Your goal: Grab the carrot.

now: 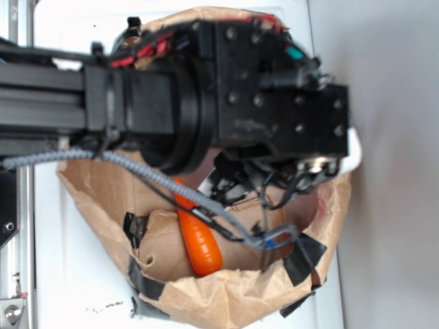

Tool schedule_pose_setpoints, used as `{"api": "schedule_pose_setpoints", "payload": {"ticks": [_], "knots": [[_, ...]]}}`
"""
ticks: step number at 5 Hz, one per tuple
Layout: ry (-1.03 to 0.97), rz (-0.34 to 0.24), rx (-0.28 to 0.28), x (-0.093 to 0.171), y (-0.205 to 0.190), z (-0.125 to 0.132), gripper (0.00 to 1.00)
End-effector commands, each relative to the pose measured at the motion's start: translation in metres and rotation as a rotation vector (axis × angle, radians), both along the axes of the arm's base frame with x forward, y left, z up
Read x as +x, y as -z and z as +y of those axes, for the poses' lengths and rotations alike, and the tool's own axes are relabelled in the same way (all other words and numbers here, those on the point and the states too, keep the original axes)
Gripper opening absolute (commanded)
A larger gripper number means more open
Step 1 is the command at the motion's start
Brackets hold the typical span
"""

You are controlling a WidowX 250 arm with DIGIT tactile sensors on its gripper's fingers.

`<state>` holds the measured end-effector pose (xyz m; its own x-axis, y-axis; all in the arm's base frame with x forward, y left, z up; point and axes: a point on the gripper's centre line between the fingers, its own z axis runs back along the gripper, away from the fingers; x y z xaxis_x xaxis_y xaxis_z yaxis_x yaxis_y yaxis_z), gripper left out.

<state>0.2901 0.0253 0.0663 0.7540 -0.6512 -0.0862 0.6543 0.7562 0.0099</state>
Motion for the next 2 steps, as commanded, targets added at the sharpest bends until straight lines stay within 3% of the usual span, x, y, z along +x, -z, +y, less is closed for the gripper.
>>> {"api": "schedule_pose_setpoints", "payload": {"ticks": [1, 2], "knots": [[0.185, -0.057, -0.153, -0.016, -0.027, -0.039, 1.0], [0.193, -0.087, -0.147, -0.015, -0.019, -0.056, 1.0]]}}
